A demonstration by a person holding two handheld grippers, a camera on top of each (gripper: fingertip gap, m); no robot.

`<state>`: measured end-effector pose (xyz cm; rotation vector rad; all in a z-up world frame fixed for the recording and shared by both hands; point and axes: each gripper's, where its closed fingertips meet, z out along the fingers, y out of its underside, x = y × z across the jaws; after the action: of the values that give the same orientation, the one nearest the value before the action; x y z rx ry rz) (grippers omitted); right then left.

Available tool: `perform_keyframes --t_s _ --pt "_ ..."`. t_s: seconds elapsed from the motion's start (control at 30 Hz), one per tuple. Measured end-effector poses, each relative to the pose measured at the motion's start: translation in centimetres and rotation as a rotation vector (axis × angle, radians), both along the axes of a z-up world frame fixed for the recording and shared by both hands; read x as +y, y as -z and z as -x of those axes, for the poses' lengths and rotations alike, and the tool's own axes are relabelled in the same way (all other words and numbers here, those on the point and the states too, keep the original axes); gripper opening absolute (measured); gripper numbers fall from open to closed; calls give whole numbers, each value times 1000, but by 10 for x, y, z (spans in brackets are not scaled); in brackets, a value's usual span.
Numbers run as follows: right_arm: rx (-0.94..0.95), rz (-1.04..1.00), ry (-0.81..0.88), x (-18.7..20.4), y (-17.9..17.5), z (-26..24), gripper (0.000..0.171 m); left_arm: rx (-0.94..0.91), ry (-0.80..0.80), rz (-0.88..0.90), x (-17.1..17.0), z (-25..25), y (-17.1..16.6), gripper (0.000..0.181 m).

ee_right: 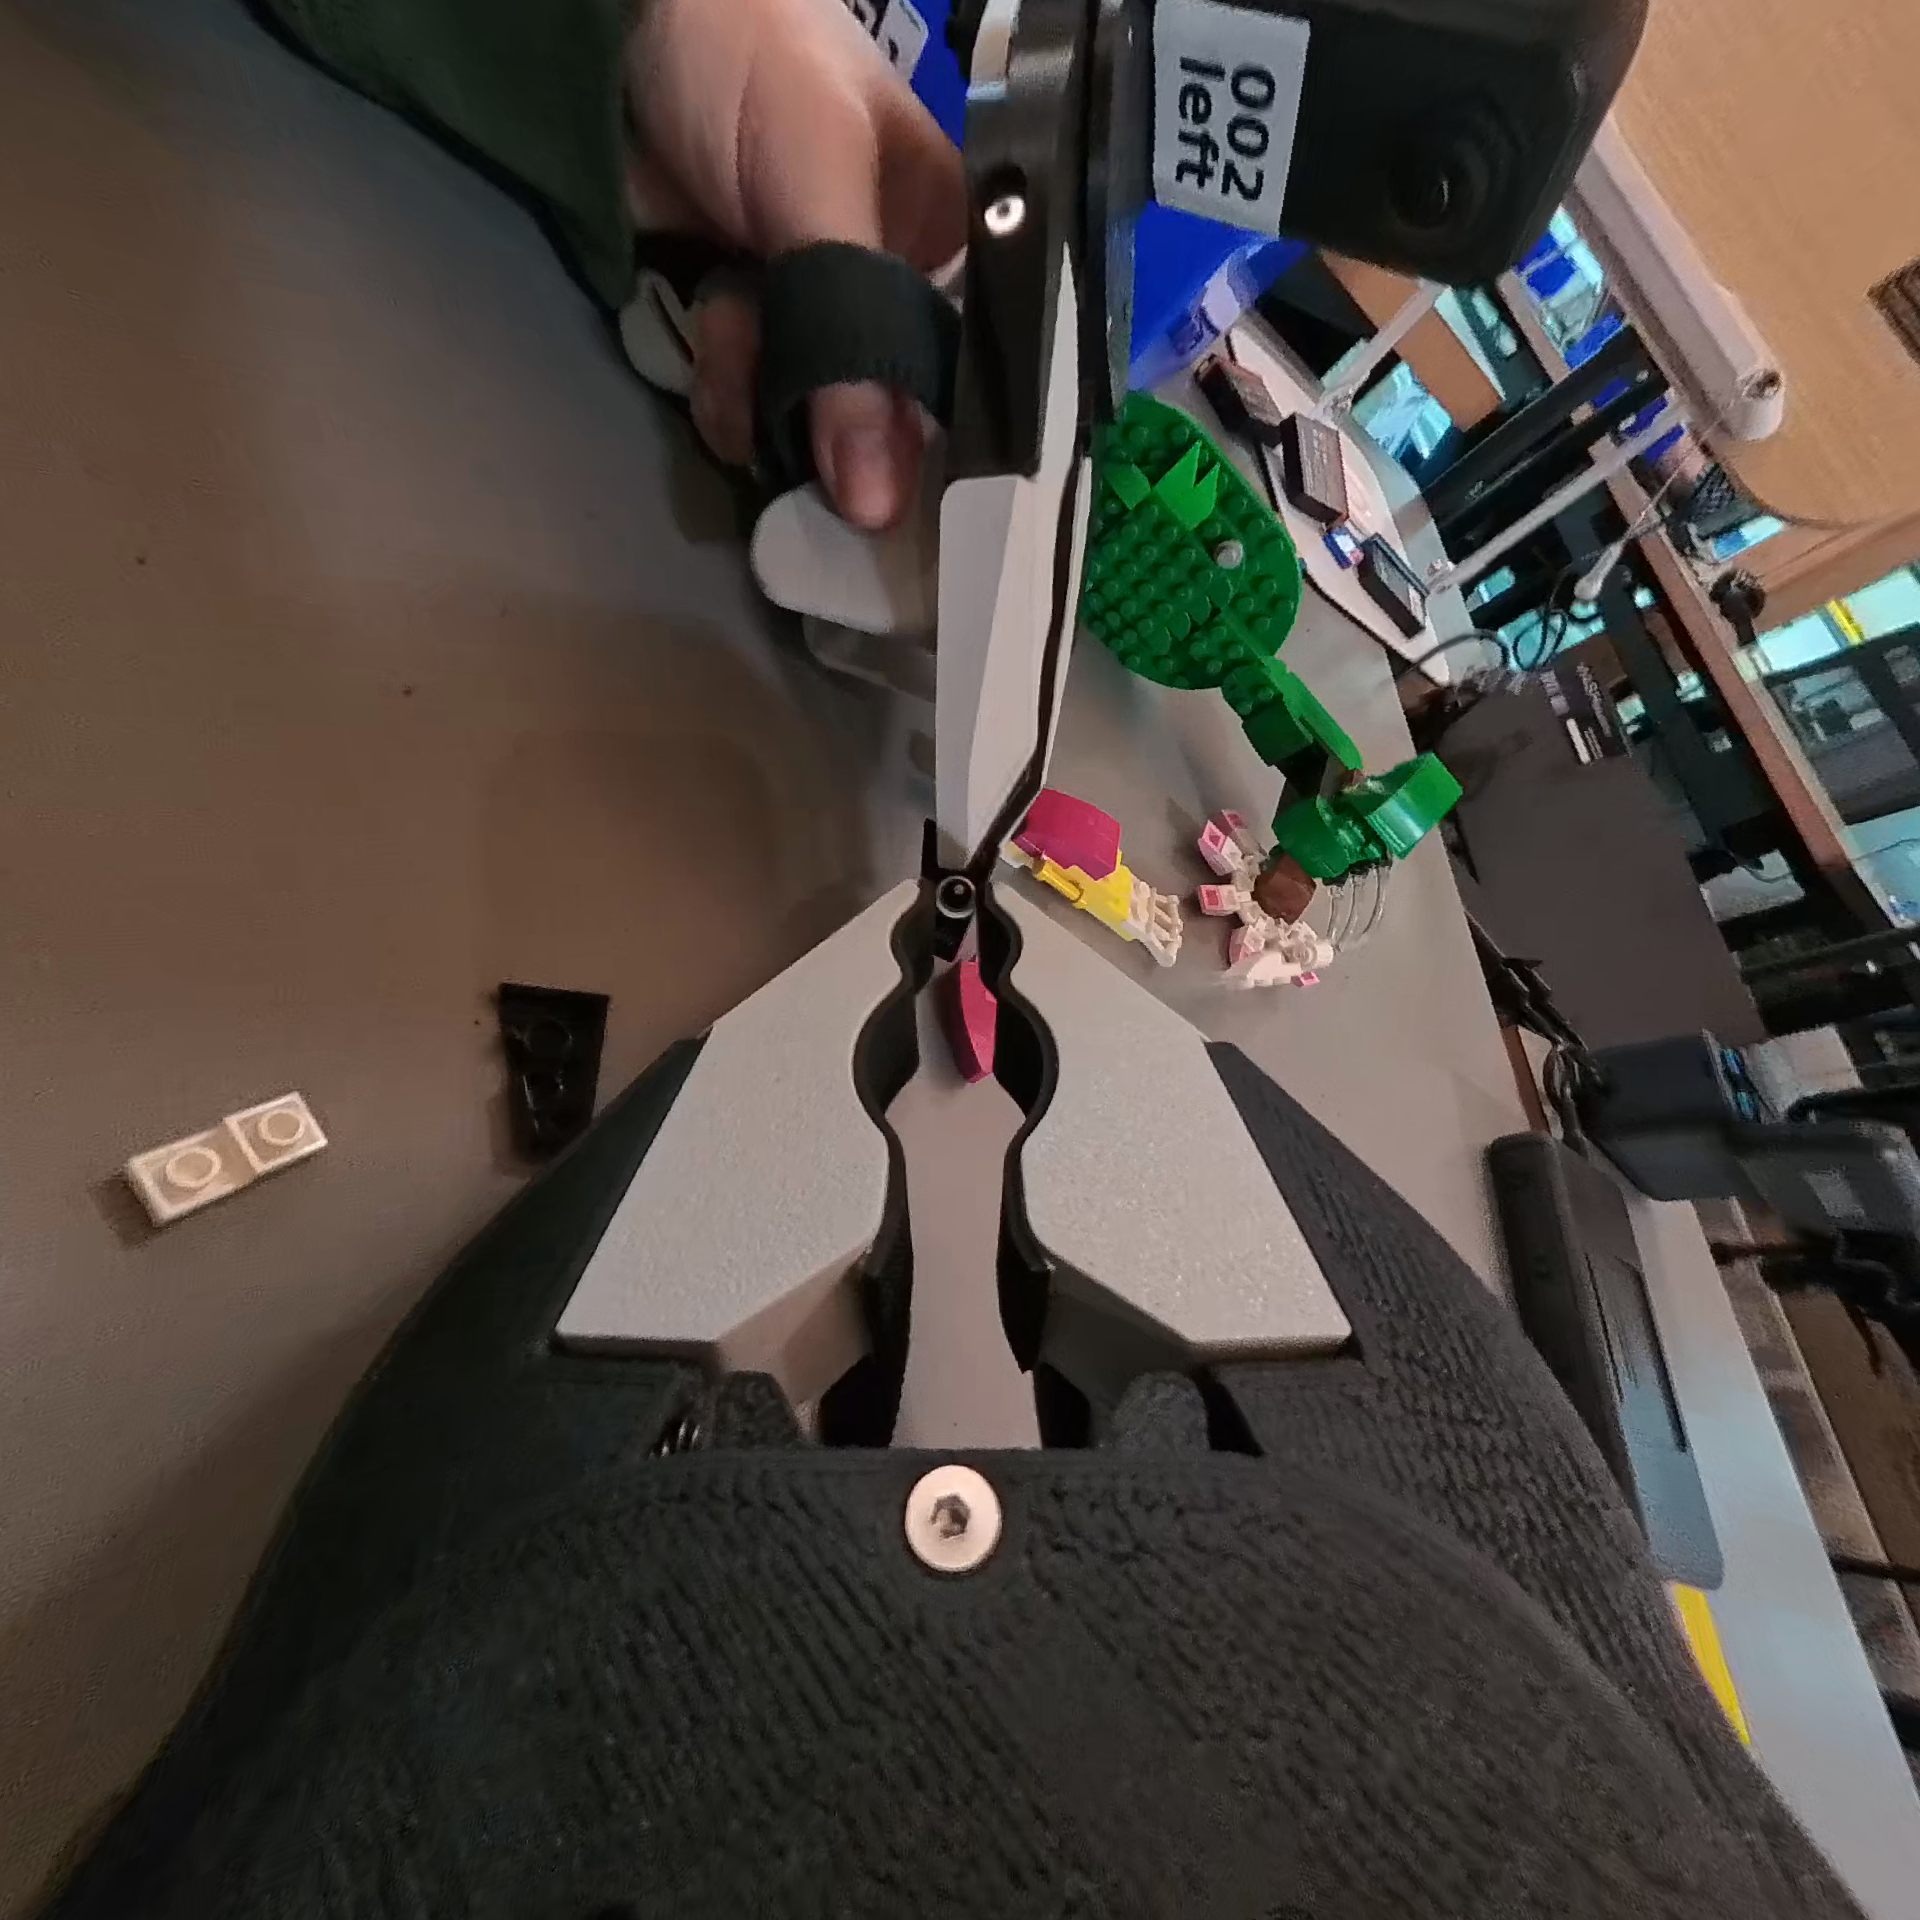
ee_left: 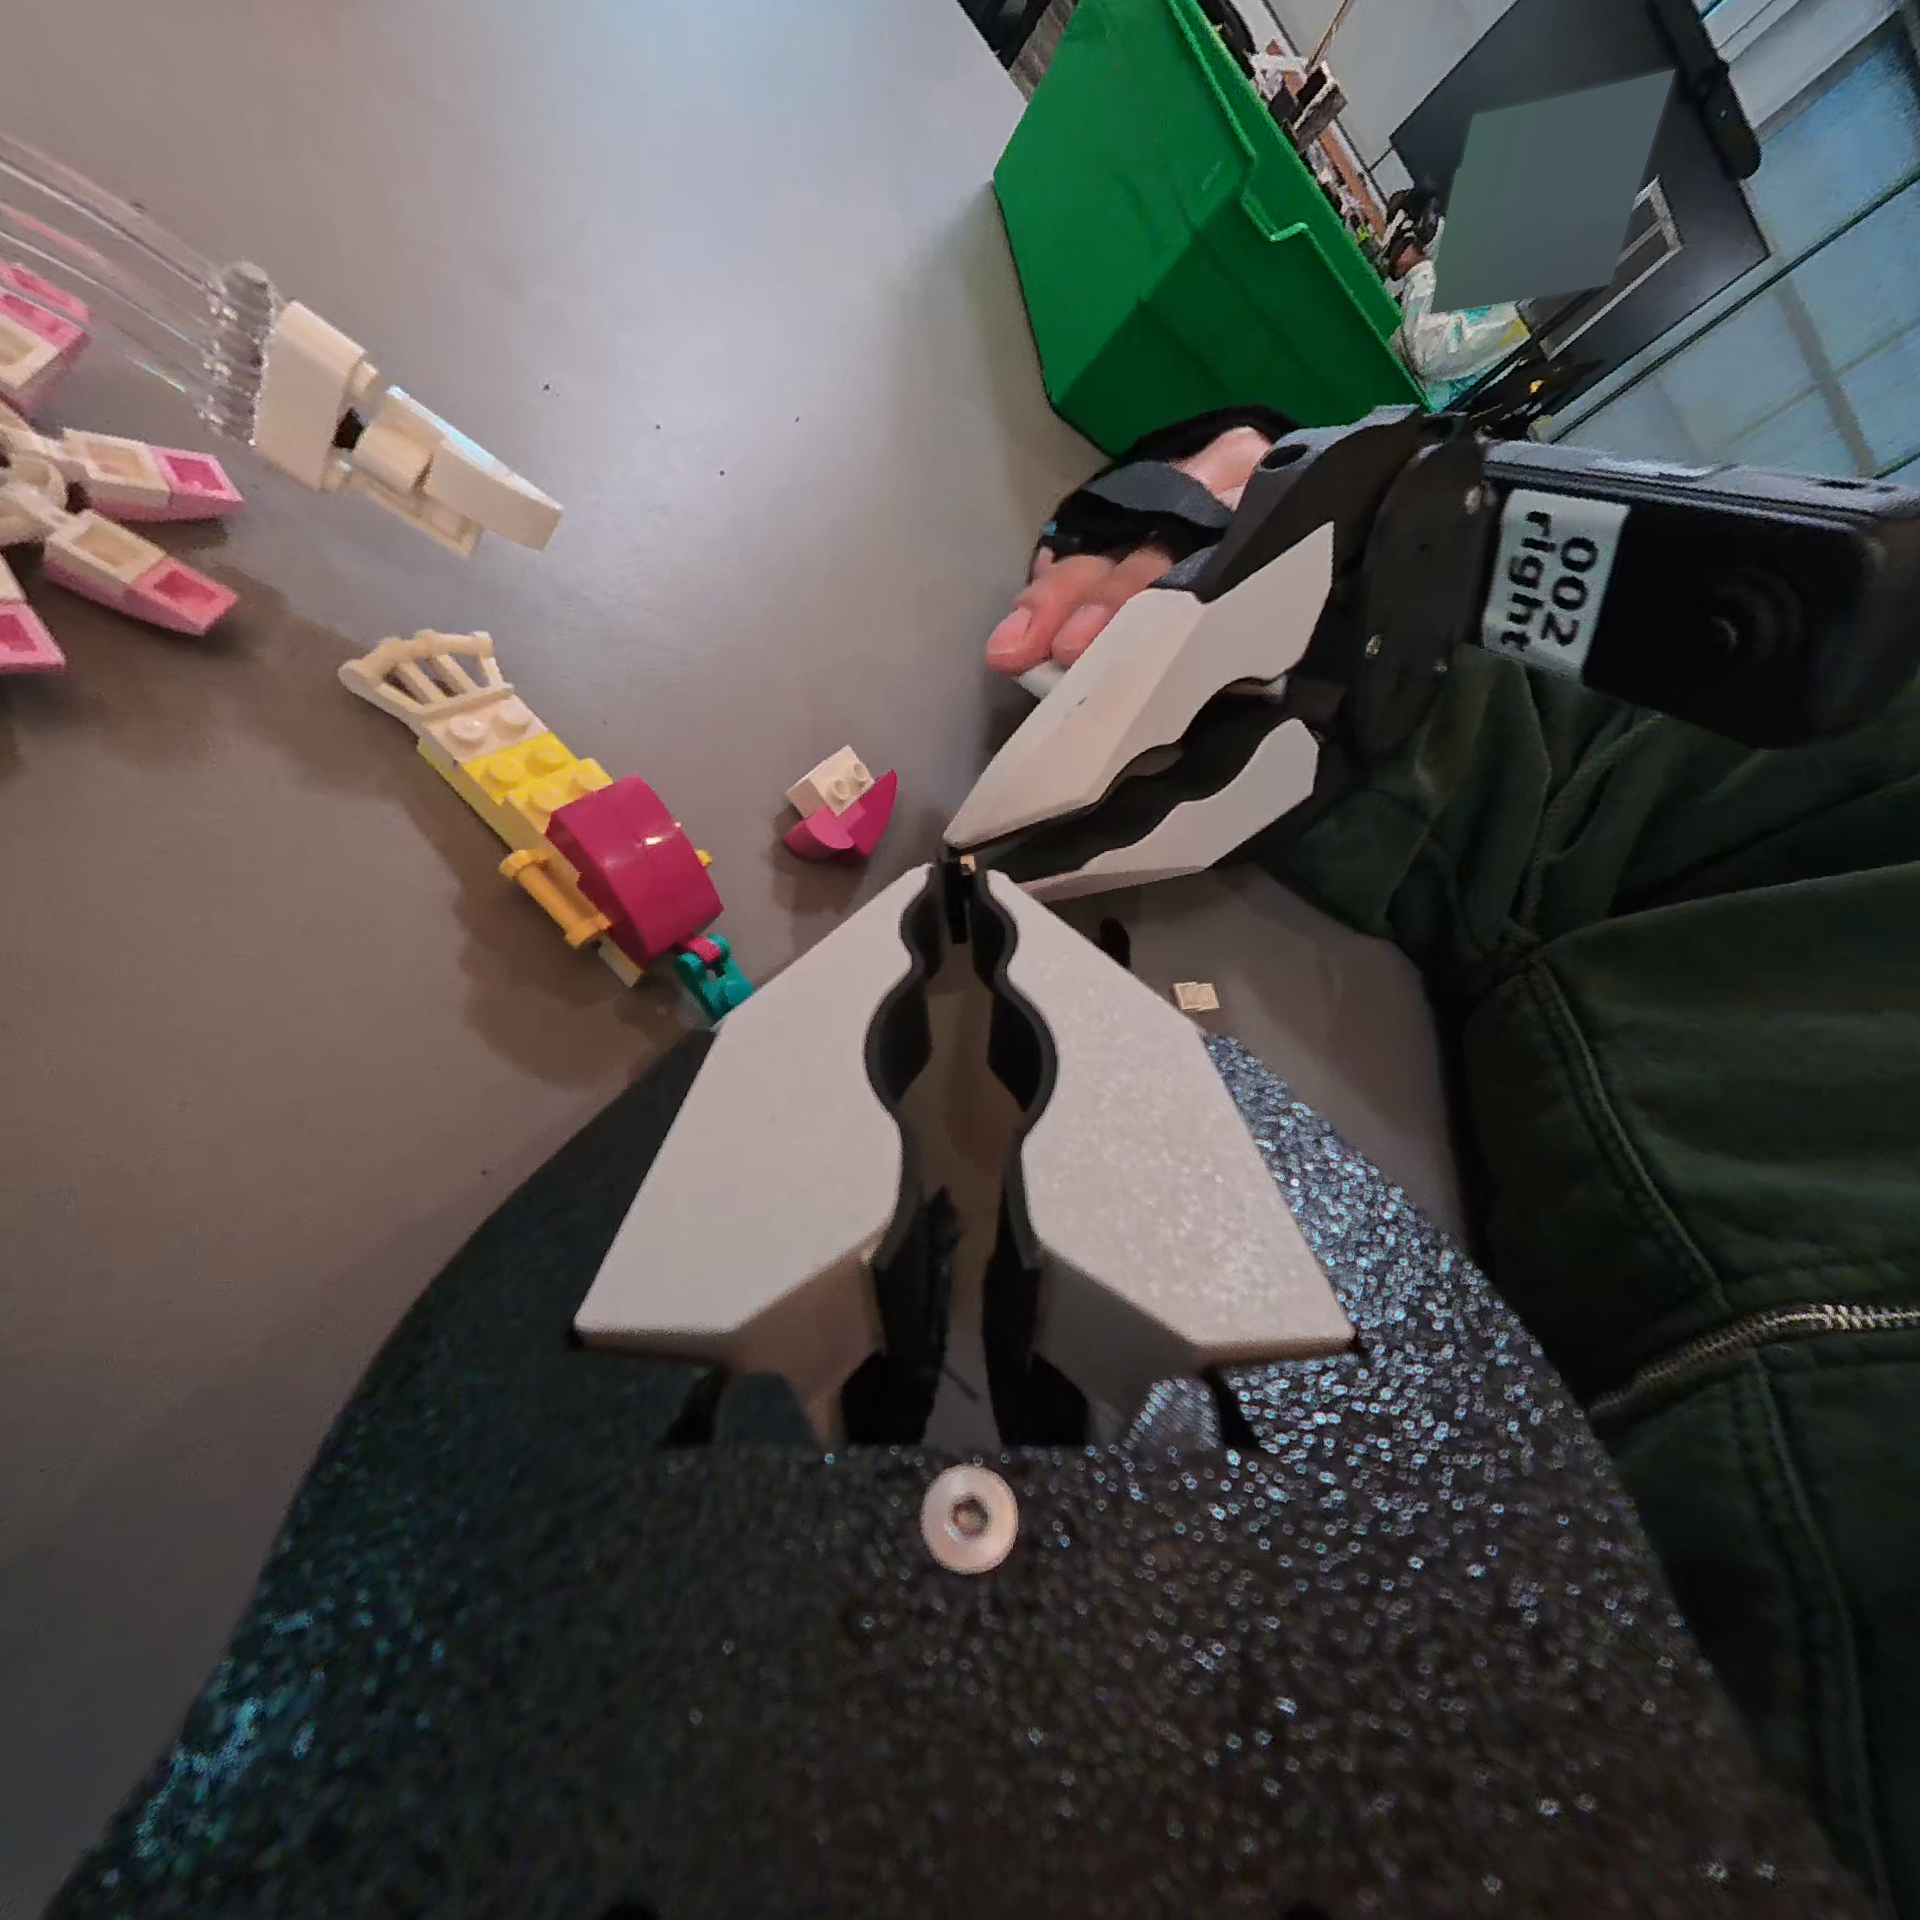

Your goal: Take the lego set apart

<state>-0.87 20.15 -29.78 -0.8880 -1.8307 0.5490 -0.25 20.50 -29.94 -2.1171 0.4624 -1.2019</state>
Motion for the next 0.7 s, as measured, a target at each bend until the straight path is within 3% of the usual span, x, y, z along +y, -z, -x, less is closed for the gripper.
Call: perform_keyframes --t_s 0.3,0.7 --pt "-26 -110 50 1 5 4 3 48 -31 -10 3 4 4 3" --pt "22 -39 -42 -9 1 -4 2 7 49 20 -8 -4 3 3"
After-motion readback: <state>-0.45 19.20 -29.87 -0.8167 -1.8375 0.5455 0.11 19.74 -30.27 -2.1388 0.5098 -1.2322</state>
